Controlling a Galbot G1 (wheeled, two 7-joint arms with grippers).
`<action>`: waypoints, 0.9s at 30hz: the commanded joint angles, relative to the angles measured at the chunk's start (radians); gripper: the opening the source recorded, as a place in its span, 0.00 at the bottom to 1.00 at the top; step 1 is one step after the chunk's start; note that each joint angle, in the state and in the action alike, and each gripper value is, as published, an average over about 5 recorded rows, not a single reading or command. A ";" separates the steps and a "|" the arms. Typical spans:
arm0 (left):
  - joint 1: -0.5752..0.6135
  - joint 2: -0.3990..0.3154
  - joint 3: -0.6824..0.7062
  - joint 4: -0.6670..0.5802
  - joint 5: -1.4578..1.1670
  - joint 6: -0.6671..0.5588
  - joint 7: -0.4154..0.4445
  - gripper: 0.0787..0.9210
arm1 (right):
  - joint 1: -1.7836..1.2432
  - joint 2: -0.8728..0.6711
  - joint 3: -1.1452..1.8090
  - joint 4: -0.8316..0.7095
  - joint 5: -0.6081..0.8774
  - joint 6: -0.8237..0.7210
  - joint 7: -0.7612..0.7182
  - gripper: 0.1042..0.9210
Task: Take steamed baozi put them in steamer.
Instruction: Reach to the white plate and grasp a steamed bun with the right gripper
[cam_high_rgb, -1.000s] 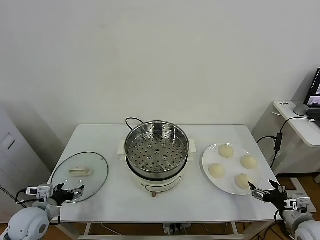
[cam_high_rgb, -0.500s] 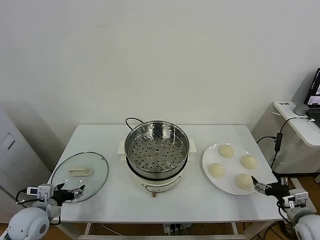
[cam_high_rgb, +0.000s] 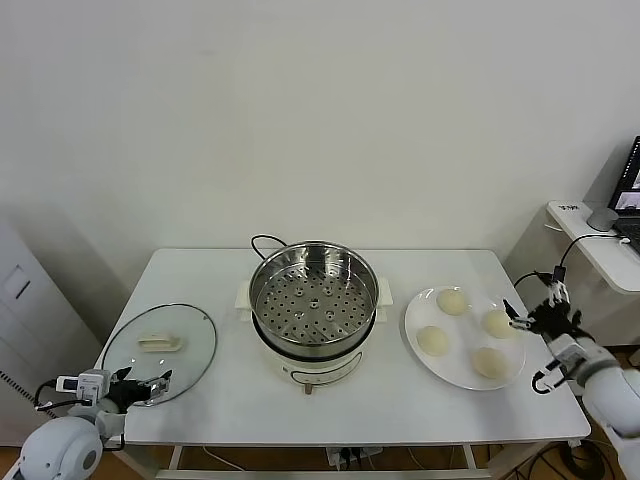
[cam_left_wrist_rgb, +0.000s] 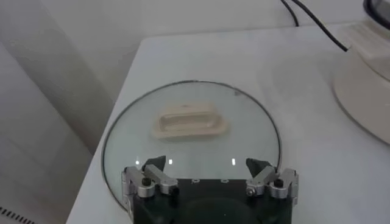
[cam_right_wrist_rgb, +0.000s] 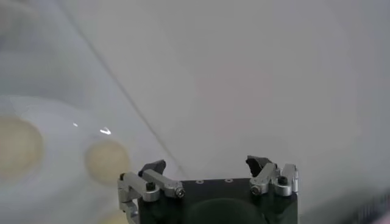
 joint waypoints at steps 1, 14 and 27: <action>0.001 -0.007 -0.001 -0.008 0.017 0.005 -0.001 0.88 | 0.412 -0.100 -0.351 -0.171 -0.089 0.050 -0.289 0.88; -0.010 -0.008 0.000 -0.014 0.029 0.015 -0.003 0.88 | 1.070 -0.080 -1.048 -0.486 0.151 0.073 -0.693 0.88; -0.022 -0.006 0.005 -0.001 0.025 0.022 -0.002 0.88 | 1.183 0.183 -1.170 -0.776 -0.002 0.167 -0.798 0.88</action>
